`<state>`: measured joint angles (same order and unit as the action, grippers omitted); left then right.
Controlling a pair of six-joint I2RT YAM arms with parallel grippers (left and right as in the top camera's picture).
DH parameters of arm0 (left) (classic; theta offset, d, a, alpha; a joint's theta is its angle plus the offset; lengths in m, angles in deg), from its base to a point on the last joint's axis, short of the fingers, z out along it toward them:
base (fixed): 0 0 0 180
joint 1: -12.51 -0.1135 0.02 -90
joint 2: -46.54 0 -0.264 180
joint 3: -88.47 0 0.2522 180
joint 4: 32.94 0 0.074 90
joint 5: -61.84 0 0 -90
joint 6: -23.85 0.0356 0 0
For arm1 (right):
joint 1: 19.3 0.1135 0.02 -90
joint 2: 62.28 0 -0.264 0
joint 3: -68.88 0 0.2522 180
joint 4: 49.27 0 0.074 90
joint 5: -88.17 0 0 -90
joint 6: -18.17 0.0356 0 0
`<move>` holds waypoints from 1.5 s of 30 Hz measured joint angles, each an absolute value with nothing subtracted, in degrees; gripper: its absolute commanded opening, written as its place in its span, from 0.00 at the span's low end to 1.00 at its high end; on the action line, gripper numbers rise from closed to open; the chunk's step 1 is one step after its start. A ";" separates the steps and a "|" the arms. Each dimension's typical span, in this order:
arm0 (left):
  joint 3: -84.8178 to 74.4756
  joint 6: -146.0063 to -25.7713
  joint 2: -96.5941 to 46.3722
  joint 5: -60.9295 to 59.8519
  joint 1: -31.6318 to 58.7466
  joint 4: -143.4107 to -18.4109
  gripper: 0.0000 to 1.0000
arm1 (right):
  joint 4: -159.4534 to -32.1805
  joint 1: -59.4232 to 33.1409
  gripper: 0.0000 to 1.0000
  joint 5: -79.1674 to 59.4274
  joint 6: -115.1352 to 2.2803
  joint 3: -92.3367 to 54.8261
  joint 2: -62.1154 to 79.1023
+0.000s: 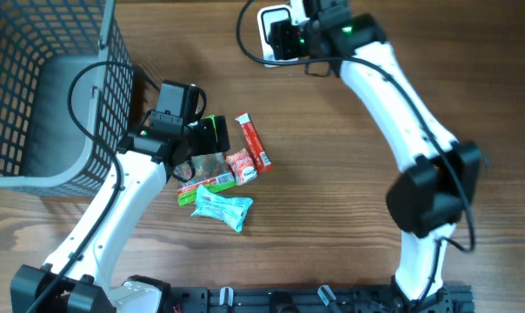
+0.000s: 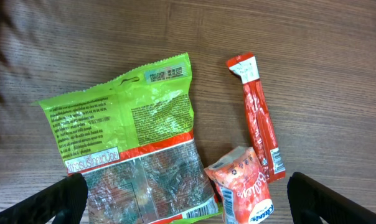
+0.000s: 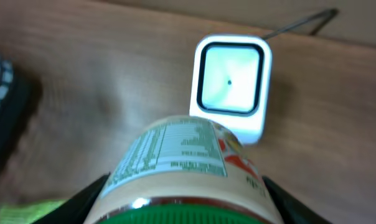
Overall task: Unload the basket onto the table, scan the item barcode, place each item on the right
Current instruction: 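Hold the jar label under the white scanner with the right gripper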
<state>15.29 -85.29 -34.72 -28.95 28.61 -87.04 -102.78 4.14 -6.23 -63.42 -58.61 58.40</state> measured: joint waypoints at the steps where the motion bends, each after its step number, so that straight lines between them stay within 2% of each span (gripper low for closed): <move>1: 15.29 -85.29 -34.78 -28.95 28.61 -87.13 1.00 | -99.02 4.16 0.31 -5.90 -63.29 -58.61 59.87; 7: 15.29 -85.29 -34.89 -28.93 28.61 -87.04 1.00 | -71.72 4.16 0.32 -2.36 -62.88 -58.61 68.44; 14: 15.29 -85.29 -34.89 -28.95 28.61 -87.06 1.00 | -54.12 4.11 0.31 2.01 -58.77 -58.59 76.04; 25: 15.29 -85.29 -34.89 -28.95 28.61 -87.04 1.00 | -49.69 3.22 0.27 5.94 -58.39 -58.59 80.65; 27: 15.29 -85.29 -34.89 -28.93 28.61 -87.06 1.00 | -53.21 2.45 0.27 6.03 -58.39 -58.59 78.38; 30: 15.29 -85.29 -34.89 -28.95 28.61 -87.04 1.00 | -67.48 0.97 0.26 5.03 -58.39 -58.07 68.72; 33: 15.35 -85.27 -34.91 -28.95 28.61 -87.24 1.00 | -92.37 -3.10 0.27 4.24 -58.70 -59.16 48.81; 35: 15.35 -85.27 -34.96 -28.95 28.61 -87.13 1.00 | -110.56 -7.86 0.25 3.98 -59.07 -60.43 40.57; 39: 15.35 -85.29 -35.00 -28.95 28.61 -87.09 1.00 | -136.22 -20.19 0.25 3.82 -59.99 -56.38 39.96; 42: 15.35 -85.27 -35.00 -28.93 28.61 -87.06 1.00 | -132.24 -28.54 0.25 1.75 -60.43 -42.07 44.35; 45: 15.35 -85.29 -35.00 -28.93 28.61 -87.06 1.00 | -125.51 -32.32 0.25 -0.74 -60.60 -28.80 45.33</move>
